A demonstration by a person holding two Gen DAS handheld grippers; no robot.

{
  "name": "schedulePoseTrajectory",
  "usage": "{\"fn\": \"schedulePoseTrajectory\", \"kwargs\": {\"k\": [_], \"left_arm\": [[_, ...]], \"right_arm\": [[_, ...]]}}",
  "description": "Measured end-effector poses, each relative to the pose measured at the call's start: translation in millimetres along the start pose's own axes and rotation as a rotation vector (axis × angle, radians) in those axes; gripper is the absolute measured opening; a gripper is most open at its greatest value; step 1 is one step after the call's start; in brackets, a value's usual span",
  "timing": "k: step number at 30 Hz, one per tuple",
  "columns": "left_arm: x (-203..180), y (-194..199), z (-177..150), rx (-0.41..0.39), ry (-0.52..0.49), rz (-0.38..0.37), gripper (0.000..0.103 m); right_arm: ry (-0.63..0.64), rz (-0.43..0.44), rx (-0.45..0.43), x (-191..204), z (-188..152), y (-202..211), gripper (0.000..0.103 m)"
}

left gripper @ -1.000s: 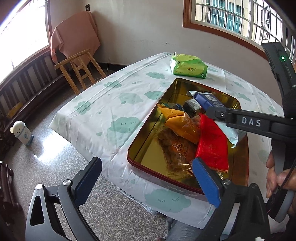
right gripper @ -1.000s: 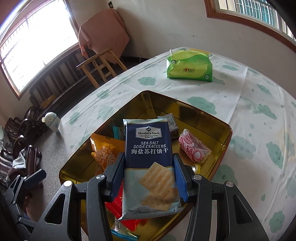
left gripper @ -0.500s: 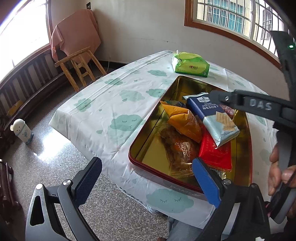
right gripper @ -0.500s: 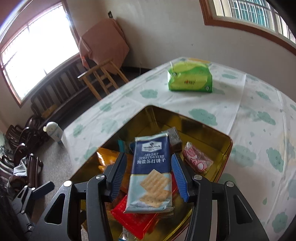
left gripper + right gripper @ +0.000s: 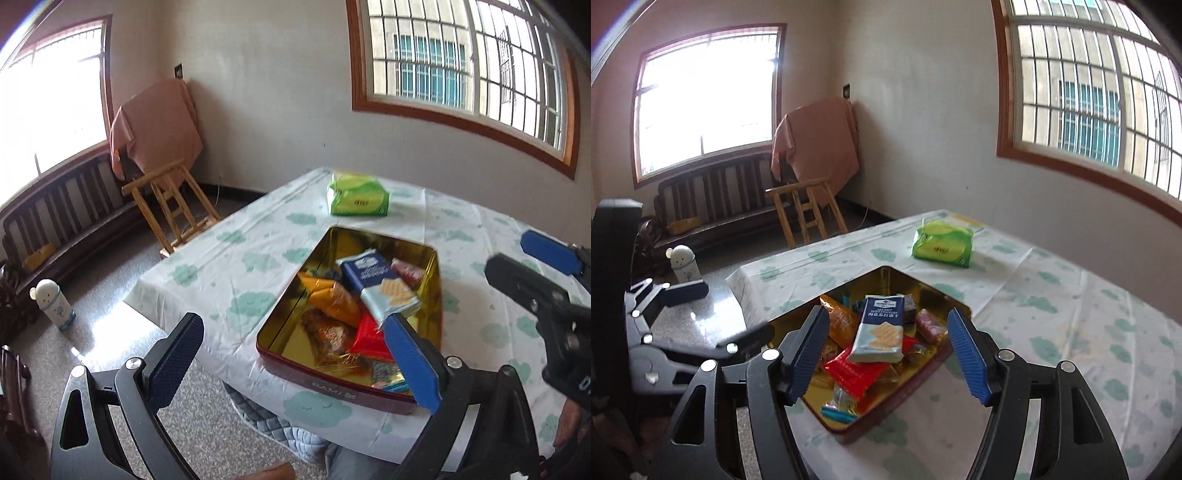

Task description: Organize snacks

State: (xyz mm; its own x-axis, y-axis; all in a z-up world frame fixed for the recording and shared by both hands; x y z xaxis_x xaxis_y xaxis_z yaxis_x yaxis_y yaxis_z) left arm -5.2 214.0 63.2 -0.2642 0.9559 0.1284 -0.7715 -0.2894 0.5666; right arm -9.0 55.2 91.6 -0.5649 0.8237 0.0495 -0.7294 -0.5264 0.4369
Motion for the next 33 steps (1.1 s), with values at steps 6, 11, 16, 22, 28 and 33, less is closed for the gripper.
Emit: {"fn": "schedulePoseTrajectory", "kwargs": {"k": [6,11,16,22,28,33], "left_arm": [[2,56,20,-0.141,0.03,0.029,0.103],[7,96,31,-0.219,0.088,0.008,0.103],[9,124,39,-0.27,0.102,0.003,0.103],[-1,142,40,-0.3,0.067,-0.023,0.103],[-15,143,36,-0.252,0.036,-0.08,0.103],[-29,123,23,-0.171,0.013,-0.085,0.103]], "right_arm": [[-0.001,-0.042,-0.097,-1,6,59,0.076],[0.009,-0.057,-0.173,2,15,96,0.081],[0.031,-0.053,-0.224,9,17,123,0.085],[0.037,-0.063,-0.251,10,14,138,0.087],[0.021,-0.085,-0.215,-8,1,142,0.09],[-0.064,-0.184,-0.044,-82,-36,118,0.092]]}}
Point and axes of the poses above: each gripper's, at about its wrist camera, not at the fingertips, and y roughly against the way its jaws point, x to its left, z to its top, the point moved 3 cm from there along -y, roughly the way its jaws point, and after that the axes turned 8 degrees about z, right-handed, at the moved point
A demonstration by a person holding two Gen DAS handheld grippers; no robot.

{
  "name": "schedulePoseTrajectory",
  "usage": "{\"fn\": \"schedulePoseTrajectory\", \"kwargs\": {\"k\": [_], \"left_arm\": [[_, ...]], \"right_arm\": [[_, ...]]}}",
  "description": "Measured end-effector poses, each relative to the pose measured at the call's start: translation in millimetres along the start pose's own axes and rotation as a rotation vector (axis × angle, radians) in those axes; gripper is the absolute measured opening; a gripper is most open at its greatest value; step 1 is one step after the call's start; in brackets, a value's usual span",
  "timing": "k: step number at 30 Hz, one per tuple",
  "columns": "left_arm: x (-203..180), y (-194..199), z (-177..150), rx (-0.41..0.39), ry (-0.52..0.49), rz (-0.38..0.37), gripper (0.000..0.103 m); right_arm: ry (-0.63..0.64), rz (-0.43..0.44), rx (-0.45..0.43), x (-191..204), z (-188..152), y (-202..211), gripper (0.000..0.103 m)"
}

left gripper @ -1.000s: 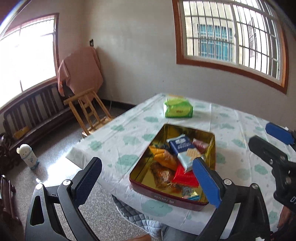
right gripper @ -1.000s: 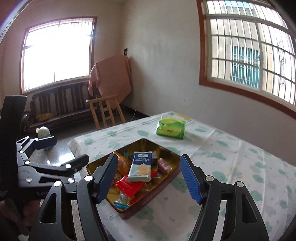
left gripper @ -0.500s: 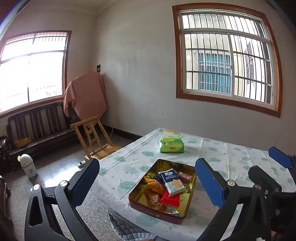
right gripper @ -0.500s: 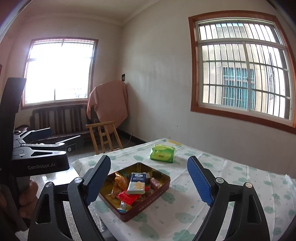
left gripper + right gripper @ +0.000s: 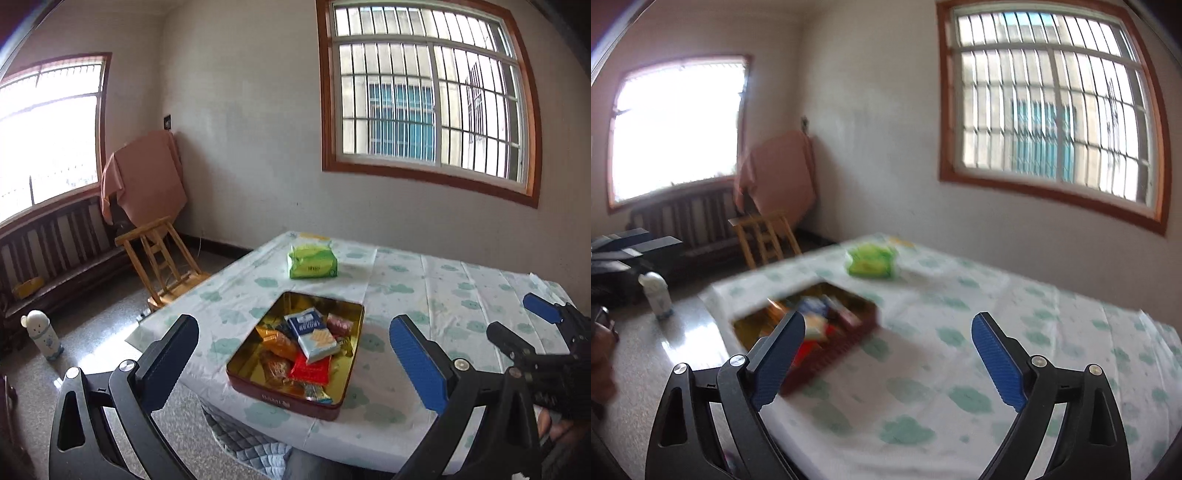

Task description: Organize snacks

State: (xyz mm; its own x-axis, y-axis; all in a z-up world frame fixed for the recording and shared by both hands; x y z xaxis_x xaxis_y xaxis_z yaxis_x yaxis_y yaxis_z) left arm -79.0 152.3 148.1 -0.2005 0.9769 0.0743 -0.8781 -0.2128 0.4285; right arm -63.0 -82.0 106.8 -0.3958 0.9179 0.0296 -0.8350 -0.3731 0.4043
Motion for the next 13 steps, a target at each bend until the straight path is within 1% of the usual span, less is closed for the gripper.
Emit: {"fn": "schedulePoseTrajectory", "kwargs": {"k": [3,4,5,7,8,9,13], "left_arm": [[-3,-17,-10,0.056,0.008,-0.007,0.103],[-4,-21,-12,0.066,0.008,-0.005,0.103],[-6,-26,-15,0.077,0.007,-0.004,0.103],[-7,-33,-19,0.086,0.004,0.025,0.103],[-9,-37,-21,0.094,-0.002,0.037,0.103],[-10,-42,-23,0.105,-0.004,0.036,0.103],[-15,-61,-31,0.172,-0.015,0.038,0.103]], "right_arm": [[-0.043,-0.106,0.151,-63,-34,-27,0.092],[-0.06,-0.149,0.2,-85,-45,-35,0.092],[-0.087,-0.208,0.264,-117,-62,-44,0.092],[-0.128,-0.278,0.337,-165,-85,-53,0.092],[-0.139,-0.307,0.357,-181,-93,-55,0.092],[-0.158,-0.343,0.393,-206,-104,-59,0.092],[-0.218,-0.433,0.483,-277,-132,-69,0.092]]}}
Point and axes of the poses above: each gripper's, at about its wrist camera, not at the fingertips, and y roughly against the way its jaws point, x to its left, z to its top, the point moved 3 cm from there along -y, roughly the way its jaws point, and after that the axes turned 8 degrees about z, right-handed, at the moved point
